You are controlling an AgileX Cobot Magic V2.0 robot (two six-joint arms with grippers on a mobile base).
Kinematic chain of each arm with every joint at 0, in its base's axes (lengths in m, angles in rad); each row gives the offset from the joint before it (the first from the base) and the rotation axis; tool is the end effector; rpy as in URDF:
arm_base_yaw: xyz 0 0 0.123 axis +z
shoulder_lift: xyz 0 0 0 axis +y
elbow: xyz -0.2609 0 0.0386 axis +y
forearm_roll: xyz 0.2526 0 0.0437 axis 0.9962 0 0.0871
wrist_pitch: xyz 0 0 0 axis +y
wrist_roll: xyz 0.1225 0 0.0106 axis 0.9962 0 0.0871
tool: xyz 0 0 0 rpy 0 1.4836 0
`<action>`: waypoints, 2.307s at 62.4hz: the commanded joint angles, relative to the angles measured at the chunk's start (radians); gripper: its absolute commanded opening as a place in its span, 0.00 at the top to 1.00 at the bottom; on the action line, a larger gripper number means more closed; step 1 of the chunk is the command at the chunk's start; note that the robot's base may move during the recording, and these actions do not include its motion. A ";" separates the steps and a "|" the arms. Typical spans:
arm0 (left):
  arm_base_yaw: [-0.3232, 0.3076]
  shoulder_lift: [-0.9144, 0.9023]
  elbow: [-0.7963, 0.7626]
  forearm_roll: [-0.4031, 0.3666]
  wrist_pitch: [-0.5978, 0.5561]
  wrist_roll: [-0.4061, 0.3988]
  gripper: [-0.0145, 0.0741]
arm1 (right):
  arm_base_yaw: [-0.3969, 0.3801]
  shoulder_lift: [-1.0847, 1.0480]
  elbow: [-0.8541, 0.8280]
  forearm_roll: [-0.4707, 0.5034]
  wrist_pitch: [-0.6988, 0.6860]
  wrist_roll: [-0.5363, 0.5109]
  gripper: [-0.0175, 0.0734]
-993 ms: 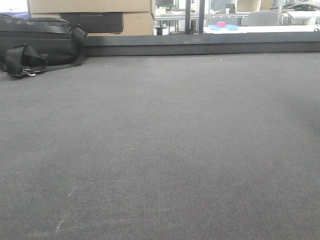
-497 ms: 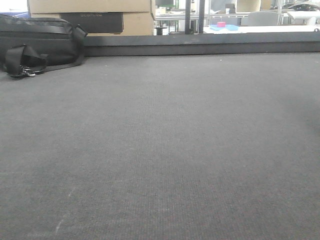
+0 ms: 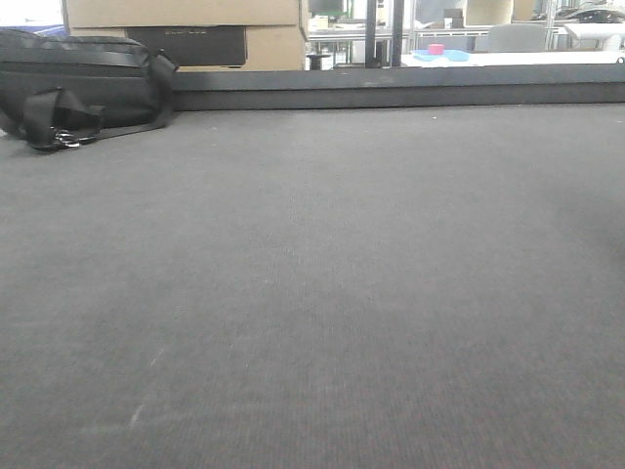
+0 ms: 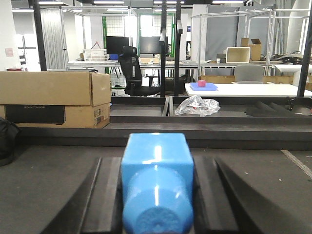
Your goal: Grab block from conveyor and place in blue bin
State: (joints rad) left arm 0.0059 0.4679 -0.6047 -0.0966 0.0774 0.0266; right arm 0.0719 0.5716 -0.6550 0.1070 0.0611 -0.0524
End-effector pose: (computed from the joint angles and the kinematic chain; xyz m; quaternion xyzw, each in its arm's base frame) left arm 0.1505 0.0000 0.3708 -0.0219 0.6529 -0.0266 0.7566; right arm 0.1713 0.0132 0.3746 -0.0083 0.6672 0.0492 0.7432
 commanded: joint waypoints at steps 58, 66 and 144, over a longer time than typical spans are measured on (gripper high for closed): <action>0.001 -0.004 -0.006 -0.006 -0.014 -0.005 0.96 | 0.002 -0.006 0.000 -0.008 -0.020 -0.002 0.99; 0.001 -0.004 -0.006 -0.006 -0.014 -0.005 0.96 | 0.002 -0.006 0.000 -0.008 -0.020 -0.002 0.99; 0.001 -0.004 -0.006 -0.006 -0.014 -0.005 0.96 | 0.002 -0.006 0.000 -0.008 -0.020 -0.002 0.99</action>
State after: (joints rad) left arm 0.0059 0.4659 -0.6047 -0.0966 0.0774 0.0266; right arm 0.0719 0.5716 -0.6550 0.1070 0.0611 -0.0524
